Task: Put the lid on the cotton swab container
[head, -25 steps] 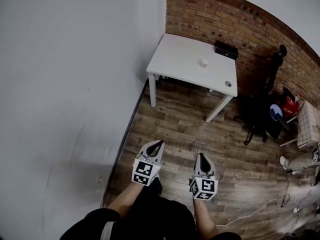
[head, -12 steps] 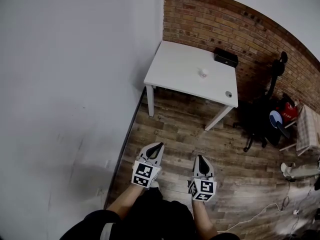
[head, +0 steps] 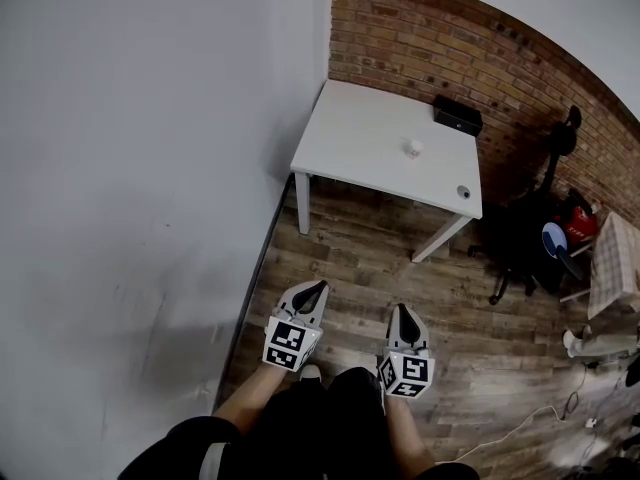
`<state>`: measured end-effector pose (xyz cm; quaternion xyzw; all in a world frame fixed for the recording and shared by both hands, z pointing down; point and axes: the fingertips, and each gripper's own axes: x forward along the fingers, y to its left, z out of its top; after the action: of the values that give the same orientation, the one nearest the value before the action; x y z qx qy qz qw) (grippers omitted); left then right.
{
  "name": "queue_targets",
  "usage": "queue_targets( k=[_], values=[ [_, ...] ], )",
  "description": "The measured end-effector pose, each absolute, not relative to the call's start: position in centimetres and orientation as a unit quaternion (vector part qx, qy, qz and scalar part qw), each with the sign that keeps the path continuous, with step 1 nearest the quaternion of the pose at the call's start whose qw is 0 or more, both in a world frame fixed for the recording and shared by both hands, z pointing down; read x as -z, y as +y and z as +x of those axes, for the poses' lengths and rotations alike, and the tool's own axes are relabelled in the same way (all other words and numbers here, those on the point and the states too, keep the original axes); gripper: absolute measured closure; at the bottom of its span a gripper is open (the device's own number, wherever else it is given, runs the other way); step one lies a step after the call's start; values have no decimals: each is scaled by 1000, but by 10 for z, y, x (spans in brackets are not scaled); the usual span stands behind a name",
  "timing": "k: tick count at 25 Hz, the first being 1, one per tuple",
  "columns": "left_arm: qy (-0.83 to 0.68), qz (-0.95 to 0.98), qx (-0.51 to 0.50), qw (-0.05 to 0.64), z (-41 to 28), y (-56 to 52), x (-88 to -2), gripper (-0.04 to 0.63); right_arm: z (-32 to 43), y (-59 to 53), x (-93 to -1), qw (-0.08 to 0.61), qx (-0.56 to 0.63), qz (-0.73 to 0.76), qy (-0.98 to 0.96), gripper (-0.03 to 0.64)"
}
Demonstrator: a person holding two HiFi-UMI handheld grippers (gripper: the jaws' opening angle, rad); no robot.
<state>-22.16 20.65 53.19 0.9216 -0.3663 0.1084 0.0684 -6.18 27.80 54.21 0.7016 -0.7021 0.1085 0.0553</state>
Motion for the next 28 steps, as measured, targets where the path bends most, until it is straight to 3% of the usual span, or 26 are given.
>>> queue_targets(
  k=[28],
  values=[
    [-374, 916, -120, 84, -99, 31, -533, 581, 39, 82, -539, 73, -113, 663, -736, 594]
  ],
)
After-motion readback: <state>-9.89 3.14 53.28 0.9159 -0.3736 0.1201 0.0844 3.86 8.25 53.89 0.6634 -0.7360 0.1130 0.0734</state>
